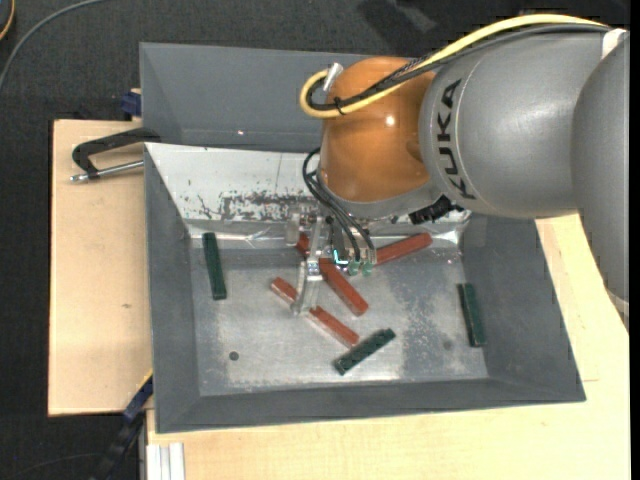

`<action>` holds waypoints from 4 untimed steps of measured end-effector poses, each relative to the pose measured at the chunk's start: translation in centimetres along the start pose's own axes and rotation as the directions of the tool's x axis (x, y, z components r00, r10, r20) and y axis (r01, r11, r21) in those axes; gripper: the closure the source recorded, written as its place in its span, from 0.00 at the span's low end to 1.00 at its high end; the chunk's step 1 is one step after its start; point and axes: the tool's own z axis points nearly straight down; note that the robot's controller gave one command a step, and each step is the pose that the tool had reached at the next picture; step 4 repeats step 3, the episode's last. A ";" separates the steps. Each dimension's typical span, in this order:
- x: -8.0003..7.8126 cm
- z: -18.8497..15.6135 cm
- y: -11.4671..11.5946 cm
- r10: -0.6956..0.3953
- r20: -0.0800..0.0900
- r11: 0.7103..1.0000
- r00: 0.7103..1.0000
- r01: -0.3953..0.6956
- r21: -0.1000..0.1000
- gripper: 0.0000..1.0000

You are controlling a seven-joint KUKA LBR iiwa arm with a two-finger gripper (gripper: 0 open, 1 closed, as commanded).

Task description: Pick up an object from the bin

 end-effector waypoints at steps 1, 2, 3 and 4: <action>1.8 11.1 -3.2 -0.106 -0.002 0.994 0.994 0.106 0.002 0.00; 1.5 10.6 -3.0 -0.106 0.007 0.994 0.994 0.106 0.000 1.00; 1.5 -3.4 -4.7 -0.159 0.022 0.987 0.987 0.159 0.001 1.00; 1.5 -3.4 -4.7 -0.159 0.022 0.987 0.987 0.159 0.001 1.00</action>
Offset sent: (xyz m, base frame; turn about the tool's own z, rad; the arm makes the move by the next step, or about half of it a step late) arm -0.0162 -0.0307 -0.1066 -0.1070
